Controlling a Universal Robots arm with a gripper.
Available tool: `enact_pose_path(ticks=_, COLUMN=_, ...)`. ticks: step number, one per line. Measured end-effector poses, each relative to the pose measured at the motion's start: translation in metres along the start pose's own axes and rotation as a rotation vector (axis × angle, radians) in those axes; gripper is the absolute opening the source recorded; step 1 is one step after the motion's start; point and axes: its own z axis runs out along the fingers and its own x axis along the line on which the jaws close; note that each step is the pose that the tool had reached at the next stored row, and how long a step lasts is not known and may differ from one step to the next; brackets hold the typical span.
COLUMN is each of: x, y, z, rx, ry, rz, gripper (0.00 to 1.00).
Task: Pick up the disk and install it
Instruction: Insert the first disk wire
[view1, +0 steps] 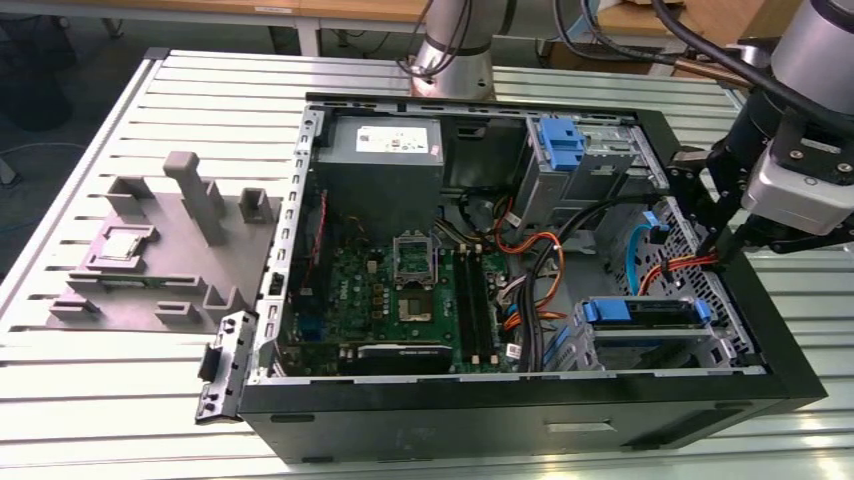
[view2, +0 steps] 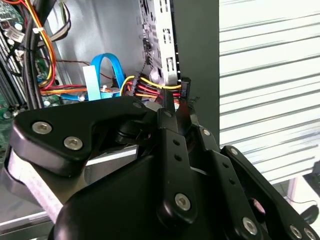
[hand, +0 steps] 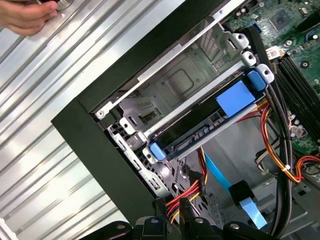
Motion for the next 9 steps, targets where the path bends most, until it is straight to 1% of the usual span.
enact_pose_path(ticks=2, x=0.0001, y=0.0, z=0.0005, rx=0.0032, ry=0.0046, rz=-0.017, gripper=0.25)
enact_pose_path(ticks=4, x=0.0003, y=-0.0002, z=0.0008, rx=0.0041, ry=0.007, rz=-0.03, gripper=0.25)
enact_pose_path(ticks=6, x=0.0009, y=-0.0006, z=0.0014, rx=0.0024, ry=0.0104, rz=-0.039, gripper=0.25)
enact_pose_path(ticks=9, x=0.0023, y=-0.0016, z=0.0027, rx=-0.0041, ry=0.0209, rz=-0.048, gripper=0.25)
